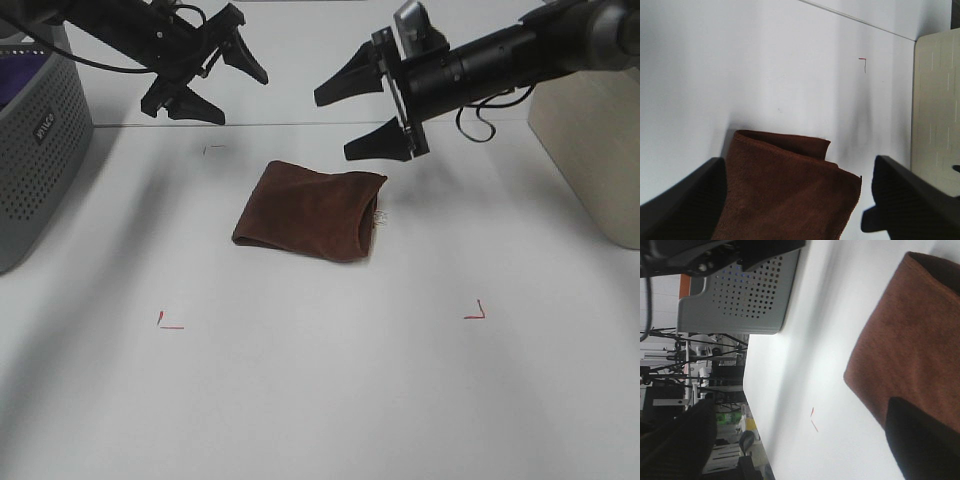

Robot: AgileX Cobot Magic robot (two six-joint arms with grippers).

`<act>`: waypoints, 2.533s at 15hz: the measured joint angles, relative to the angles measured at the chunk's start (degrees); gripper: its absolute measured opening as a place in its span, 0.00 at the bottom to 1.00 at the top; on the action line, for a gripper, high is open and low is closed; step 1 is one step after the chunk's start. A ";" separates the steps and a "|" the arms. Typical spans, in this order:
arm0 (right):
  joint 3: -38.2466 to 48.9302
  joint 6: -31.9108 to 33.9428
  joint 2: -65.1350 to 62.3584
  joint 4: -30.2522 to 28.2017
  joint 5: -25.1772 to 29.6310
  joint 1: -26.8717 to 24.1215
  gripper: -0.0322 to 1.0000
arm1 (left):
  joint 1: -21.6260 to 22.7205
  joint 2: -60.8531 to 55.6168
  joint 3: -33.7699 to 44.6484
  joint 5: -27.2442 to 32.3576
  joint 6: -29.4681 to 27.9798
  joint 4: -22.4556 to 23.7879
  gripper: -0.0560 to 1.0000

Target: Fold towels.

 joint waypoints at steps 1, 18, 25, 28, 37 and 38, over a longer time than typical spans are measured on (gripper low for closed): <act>0.00 -0.06 2.01 0.34 -0.74 -0.23 0.87 | 0.00 0.00 0.00 1.09 0.11 0.00 0.77; -1.09 21.83 -16.44 -45.89 0.00 -0.40 0.87 | -2.69 -21.54 -2.46 10.49 6.36 25.15 0.77; 33.63 26.70 -50.02 -57.07 0.40 0.17 0.87 | -3.09 -60.39 46.47 10.71 0.92 40.79 0.77; 51.28 26.70 -67.78 -58.21 -2.58 0.17 0.87 | -3.09 -78.50 66.35 10.83 0.40 41.20 0.77; 76.95 26.70 -113.39 -65.72 -5.33 0.17 0.87 | -3.09 -129.37 100.78 6.07 6.36 40.97 0.77; 77.81 26.70 -116.88 -65.66 -6.47 0.17 0.87 | -3.09 -130.63 101.30 5.79 7.05 40.74 0.77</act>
